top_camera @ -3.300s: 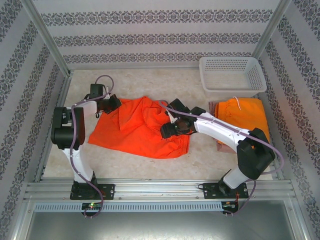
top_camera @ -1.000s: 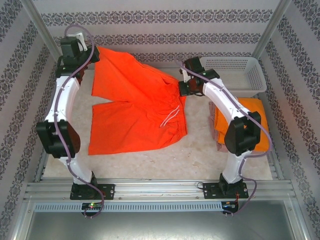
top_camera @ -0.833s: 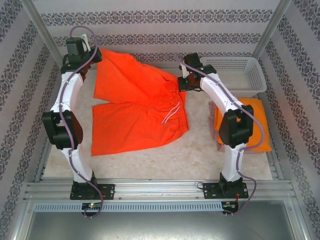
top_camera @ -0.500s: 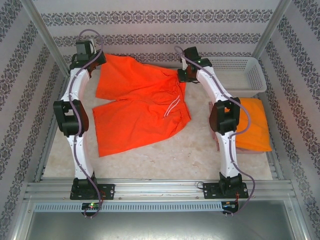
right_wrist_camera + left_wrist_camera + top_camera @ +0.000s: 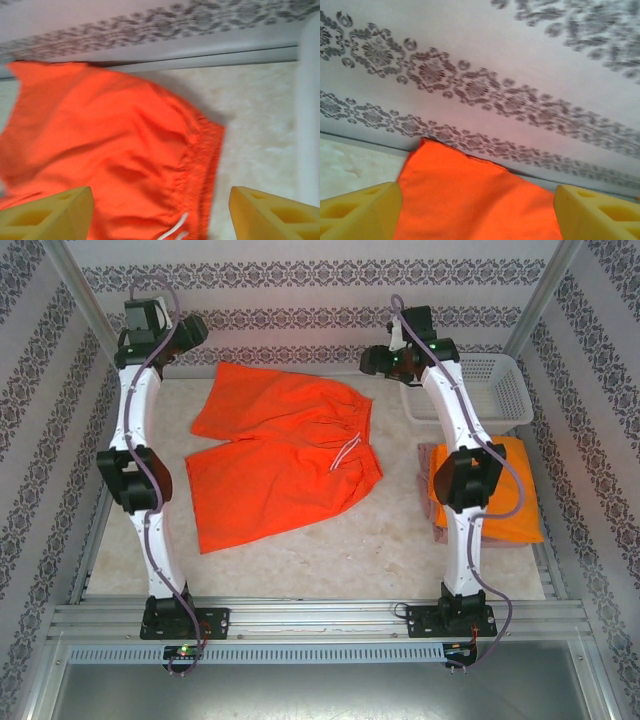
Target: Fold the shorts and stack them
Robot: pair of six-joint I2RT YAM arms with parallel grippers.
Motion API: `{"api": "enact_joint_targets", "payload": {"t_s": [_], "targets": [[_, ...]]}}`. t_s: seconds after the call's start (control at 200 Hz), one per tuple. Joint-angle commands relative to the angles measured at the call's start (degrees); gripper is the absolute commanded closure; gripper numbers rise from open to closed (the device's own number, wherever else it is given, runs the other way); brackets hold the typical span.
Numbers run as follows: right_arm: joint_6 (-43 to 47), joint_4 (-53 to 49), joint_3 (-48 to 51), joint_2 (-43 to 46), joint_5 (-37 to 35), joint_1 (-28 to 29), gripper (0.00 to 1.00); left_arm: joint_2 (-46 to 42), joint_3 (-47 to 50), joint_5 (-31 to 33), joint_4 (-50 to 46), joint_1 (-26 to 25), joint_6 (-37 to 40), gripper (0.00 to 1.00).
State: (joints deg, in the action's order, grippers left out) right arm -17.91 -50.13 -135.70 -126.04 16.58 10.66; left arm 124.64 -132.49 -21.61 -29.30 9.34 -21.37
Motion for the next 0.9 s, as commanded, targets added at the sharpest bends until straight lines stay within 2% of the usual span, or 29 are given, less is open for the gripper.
{"api": "enact_joint_targets", "payload": {"t_s": [0.0, 0.09, 0.185, 0.39, 0.659, 0.894], "targets": [[-0.8, 3.5, 8.6, 7.4, 7.5, 4.6, 0.28, -13.2, 15.2, -5.2, 7.5, -0.8, -1.0, 0.14], [-0.6, 5.5, 17.8, 11.4, 8.4, 7.6, 0.28, -24.1, 34.7, -6.6, 18.1, -0.9, -4.8, 0.08], [-2.3, 10.2, 28.5, 14.8, 9.5, 10.2, 0.28, -33.2, 51.0, -8.3, 25.7, -1.0, -8.9, 0.06], [-6.8, 21.1, 48.5, 19.1, 9.7, 12.4, 0.28, -43.8, 73.5, -9.8, 30.2, -1.4, -12.8, 0.03], [-9.1, 27.1, 62.5, 19.1, 8.3, 12.7, 0.29, -45.8, 87.1, -9.5, 33.2, -1.7, -14.2, 0.01], [-11.8, 27.1, 69.5, 19.8, 7.2, 13.1, 0.30, -44.7, 90.8, -9.5, 34.6, -1.7, -14.2, 0.00]]}}
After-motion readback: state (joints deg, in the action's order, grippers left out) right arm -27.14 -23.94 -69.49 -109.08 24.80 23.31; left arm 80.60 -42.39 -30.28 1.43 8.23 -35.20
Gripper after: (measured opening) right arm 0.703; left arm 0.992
